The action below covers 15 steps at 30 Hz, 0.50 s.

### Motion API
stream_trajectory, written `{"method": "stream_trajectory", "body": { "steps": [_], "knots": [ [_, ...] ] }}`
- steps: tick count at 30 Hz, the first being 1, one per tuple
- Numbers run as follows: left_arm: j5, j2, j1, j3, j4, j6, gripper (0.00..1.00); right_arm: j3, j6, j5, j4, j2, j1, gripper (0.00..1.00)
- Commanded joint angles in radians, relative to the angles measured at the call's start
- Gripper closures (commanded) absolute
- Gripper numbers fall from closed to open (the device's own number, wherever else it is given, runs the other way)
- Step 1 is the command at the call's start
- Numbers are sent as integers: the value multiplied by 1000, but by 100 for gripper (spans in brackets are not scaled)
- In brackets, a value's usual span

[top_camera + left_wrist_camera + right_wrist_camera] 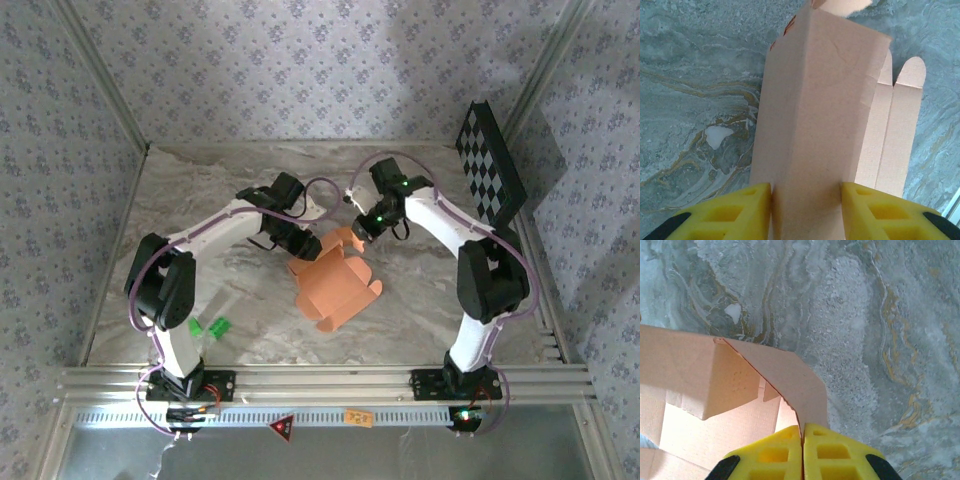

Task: Fold the paper box

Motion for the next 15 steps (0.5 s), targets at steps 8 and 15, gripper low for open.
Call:
{"method": "stream_trajectory", "body": {
  "steps": [8, 15],
  "knots": [
    [-24, -14, -9, -28, -31, -27, 59, -75, 518, 243, 84, -102, 96, 92],
    [-27, -13, -16, -30, -26, -36, 59, -78, 786, 307, 93, -116, 129, 95]
  ]
}}
